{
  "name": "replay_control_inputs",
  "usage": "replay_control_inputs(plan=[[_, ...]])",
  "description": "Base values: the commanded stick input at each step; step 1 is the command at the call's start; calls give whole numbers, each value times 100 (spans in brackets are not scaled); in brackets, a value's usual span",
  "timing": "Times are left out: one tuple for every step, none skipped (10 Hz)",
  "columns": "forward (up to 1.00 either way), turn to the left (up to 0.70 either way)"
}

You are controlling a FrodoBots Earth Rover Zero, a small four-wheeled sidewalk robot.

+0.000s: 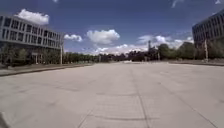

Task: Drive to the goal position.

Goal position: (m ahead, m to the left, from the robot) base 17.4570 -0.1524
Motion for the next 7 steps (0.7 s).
replay_control_inputs(plan=[[70,0],[70,0],[70,0],[70,0],[70,0],[70,0],[70,0]])
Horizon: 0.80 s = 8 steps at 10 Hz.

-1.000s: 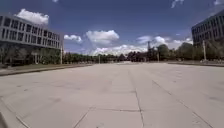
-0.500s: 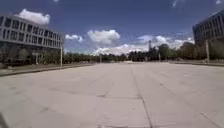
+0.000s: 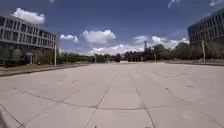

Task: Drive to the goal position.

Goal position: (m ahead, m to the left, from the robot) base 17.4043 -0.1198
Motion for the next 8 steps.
replay_control_inputs(plan=[[70,0],[70,0],[70,0],[70,0],[70,0],[70,0],[70,0],[70,0]])
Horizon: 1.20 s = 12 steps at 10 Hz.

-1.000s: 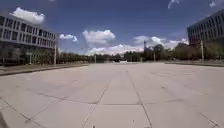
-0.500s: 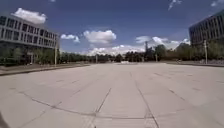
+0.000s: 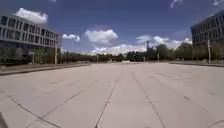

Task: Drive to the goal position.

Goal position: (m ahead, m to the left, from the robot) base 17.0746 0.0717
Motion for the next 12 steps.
replay_control_inputs(plan=[[70,0],[70,0],[70,-13],[70,-35],[70,-35],[70,-35],[70,-35],[70,-35],[70,-35],[70,-35],[70,-35],[70,-35]])
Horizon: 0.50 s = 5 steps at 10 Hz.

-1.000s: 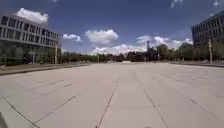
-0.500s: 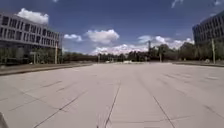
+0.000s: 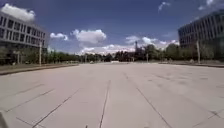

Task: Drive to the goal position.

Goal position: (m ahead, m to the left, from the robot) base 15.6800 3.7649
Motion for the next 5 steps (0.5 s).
replay_control_inputs(plan=[[70,-32],[70,-7],[70,0],[70,0],[70,0]])
